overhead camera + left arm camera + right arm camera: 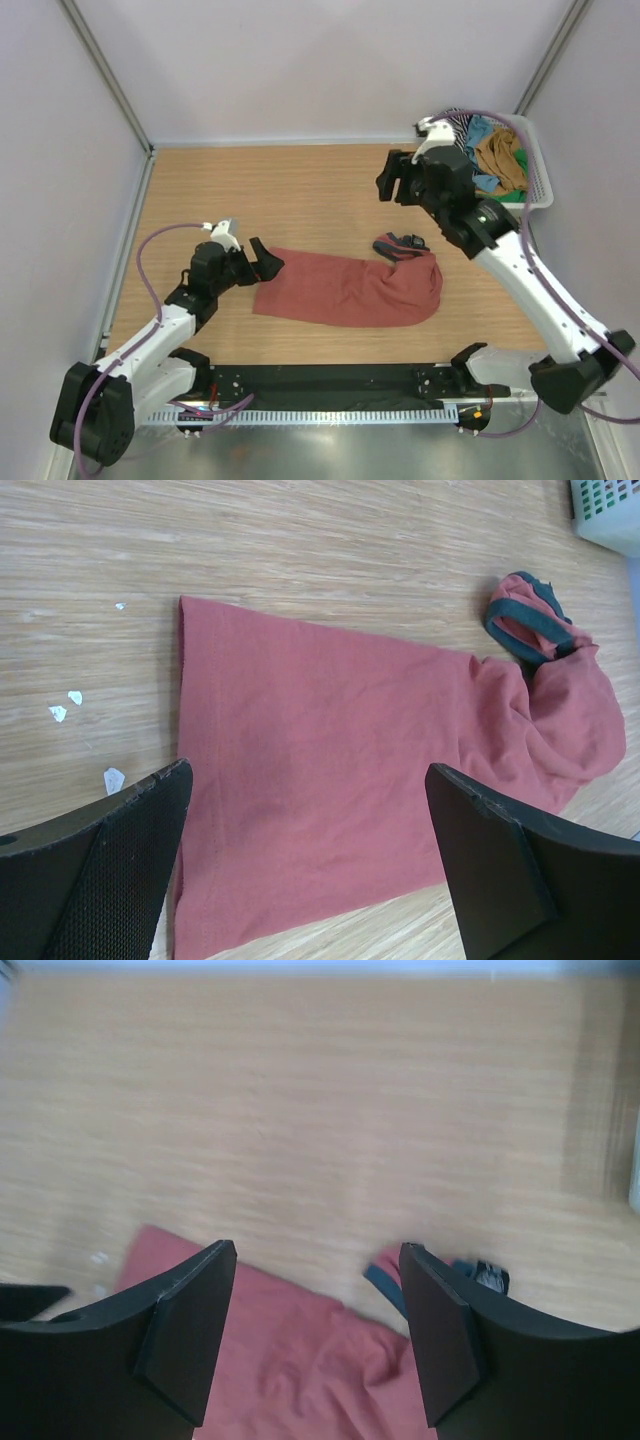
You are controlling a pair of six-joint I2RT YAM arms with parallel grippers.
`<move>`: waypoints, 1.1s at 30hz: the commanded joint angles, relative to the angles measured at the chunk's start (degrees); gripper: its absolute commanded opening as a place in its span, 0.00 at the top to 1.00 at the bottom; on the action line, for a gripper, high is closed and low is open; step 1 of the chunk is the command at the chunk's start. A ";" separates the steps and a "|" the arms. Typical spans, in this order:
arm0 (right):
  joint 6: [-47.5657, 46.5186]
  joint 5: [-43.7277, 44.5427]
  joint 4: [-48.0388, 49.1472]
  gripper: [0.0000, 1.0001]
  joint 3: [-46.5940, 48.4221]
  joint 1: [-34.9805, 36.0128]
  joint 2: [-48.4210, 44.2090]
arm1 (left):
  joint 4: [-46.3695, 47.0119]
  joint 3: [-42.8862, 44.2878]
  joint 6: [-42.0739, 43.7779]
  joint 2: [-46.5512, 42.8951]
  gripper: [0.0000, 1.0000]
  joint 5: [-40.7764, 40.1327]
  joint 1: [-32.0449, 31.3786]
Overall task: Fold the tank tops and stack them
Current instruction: Flatten the tank top out
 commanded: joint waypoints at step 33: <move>-3.46 13.12 0.25 0.99 -4.98 4.69 27.88 | 1.32 2.08 2.22 -0.14 0.01 -2.76 -1.68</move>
